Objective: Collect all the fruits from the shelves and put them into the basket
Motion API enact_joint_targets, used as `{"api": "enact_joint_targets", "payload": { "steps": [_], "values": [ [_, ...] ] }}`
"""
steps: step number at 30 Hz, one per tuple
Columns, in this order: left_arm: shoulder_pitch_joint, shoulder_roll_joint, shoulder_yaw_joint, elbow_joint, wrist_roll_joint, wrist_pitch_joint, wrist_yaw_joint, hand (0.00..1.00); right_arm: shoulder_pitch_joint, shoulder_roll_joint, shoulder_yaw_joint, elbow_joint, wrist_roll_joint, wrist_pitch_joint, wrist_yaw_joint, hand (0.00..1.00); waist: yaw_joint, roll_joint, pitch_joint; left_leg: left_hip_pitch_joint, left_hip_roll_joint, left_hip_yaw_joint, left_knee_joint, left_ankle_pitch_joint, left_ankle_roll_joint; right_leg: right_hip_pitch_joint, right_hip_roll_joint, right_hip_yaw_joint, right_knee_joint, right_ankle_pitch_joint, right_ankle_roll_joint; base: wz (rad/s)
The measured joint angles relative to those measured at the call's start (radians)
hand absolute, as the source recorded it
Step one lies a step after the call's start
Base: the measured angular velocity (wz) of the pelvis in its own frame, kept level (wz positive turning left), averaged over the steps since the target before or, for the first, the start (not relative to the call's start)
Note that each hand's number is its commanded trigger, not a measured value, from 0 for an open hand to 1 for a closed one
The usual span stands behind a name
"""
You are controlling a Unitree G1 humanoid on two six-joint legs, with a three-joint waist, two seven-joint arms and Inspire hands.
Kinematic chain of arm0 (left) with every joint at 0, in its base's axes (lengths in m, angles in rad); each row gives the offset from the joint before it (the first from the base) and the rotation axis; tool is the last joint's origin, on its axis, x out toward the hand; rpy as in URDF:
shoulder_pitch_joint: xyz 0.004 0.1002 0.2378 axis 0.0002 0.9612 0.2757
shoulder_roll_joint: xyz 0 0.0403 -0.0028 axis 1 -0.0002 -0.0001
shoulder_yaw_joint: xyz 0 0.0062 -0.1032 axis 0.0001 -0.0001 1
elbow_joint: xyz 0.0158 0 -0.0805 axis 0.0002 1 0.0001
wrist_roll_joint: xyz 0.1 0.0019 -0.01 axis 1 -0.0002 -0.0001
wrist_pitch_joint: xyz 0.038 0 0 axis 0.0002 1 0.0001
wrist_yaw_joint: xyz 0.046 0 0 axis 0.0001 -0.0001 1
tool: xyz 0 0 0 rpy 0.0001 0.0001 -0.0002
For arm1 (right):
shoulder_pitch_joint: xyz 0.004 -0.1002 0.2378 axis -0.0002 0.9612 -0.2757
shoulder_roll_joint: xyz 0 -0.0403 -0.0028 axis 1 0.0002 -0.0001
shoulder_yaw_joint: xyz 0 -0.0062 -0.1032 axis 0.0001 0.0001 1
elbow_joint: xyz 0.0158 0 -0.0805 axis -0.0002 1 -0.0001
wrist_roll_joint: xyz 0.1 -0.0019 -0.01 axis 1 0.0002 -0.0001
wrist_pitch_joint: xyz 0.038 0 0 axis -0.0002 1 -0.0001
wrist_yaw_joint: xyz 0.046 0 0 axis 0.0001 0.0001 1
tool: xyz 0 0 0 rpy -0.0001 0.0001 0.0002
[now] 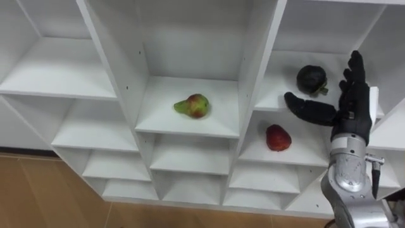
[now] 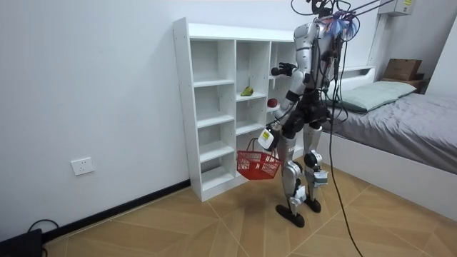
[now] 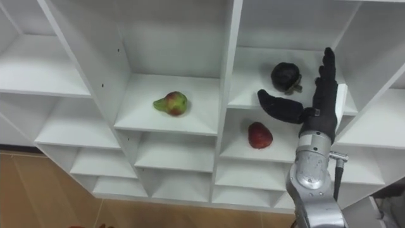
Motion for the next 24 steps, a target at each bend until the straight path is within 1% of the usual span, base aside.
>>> {"api": "enact_joint_targets", "payload": {
  "steps": [4,6,7,9,12,16,18,20,24],
  "values": [
    [0.003,-0.001,-0.001,-0.007,0.000,0.015,-0.001,1.00,-0.007,0.000,-0.004,0.027,0.004,0.001,-0.006,0.00,-0.008,-0.003,-0.0018,-0.001,-0.001,-0.009,-0.001,0.000,0.000,0.007,0.002,-0.002,-0.008,0.002,0.002,0.06],
    [0.003,-0.003,-0.001,-0.007,0.022,0.028,-0.004,1.00,-0.020,0.000,-0.017,0.041,-0.013,0.011,-0.006,0.00,-0.010,0.002,-0.0014,-0.003,-0.001,-0.012,-0.003,0.000,0.000,0.007,0.002,-0.002,-0.008,0.002,0.002,0.02],
    [0.003,-0.003,0.000,-0.007,0.031,0.033,-0.006,1.00,-0.021,0.000,-0.022,0.043,-0.016,0.014,-0.005,0.00,-0.010,0.004,-0.0023,-0.003,-0.001,-0.012,-0.003,0.000,0.000,0.007,0.003,-0.001,-0.008,0.002,0.002,0.00],
    [0.004,-0.004,0.000,-0.007,0.054,0.044,-0.009,1.00,-0.022,-0.002,-0.032,0.045,-0.030,0.020,-0.005,0.00,-0.009,0.011,-0.0067,-0.003,0.000,-0.012,-0.003,0.000,0.000,0.007,0.004,-0.001,-0.008,0.002,0.002,0.00],
    [0.004,-0.007,-0.001,-0.011,0.084,0.060,-0.009,1.00,-0.022,-0.002,-0.032,0.051,-0.059,0.021,-0.003,0.00,-0.010,0.013,-0.0086,-0.002,0.000,-0.013,0.001,0.000,-0.001,0.007,0.004,-0.002,-0.008,0.002,0.002,0.00],
    [0.003,-0.011,0.000,-0.018,0.087,0.078,-0.010,1.00,-0.023,-0.002,-0.031,0.059,-0.094,0.034,0.004,0.00,-0.007,0.008,-0.0106,-0.002,-0.001,-0.013,0.002,0.000,-0.001,0.007,0.004,-0.001,-0.008,0.002,0.002,0.00],
    [0.003,-0.013,0.011,-0.018,0.109,0.084,-0.017,1.00,-0.025,-0.004,-0.032,0.077,-0.138,0.043,0.026,0.00,-0.006,-0.001,-0.0142,-0.002,0.000,-0.013,0.003,0.000,-0.001,0.008,0.004,-0.001,-0.008,0.002,0.002,0.00],
    [0.003,-0.013,0.015,-0.018,0.121,0.096,-0.026,1.00,-0.027,-0.005,-0.031,0.081,-0.141,0.056,0.035,0.00,-0.003,-0.006,-0.0141,-0.002,0.000,-0.013,0.004,0.000,-0.001,0.009,0.003,-0.001,-0.007,0.002,0.002,0.00],
    [-0.001,-0.011,0.016,-0.028,0.151,0.111,-0.030,1.00,-0.051,-0.006,-0.030,0.113,-0.167,0.074,0.059,0.00,0.000,-0.012,-0.0087,-0.002,0.000,-0.013,0.001,0.000,-0.001,0.009,0.003,0.000,-0.005,0.002,0.002,0.00]
  ]
}}
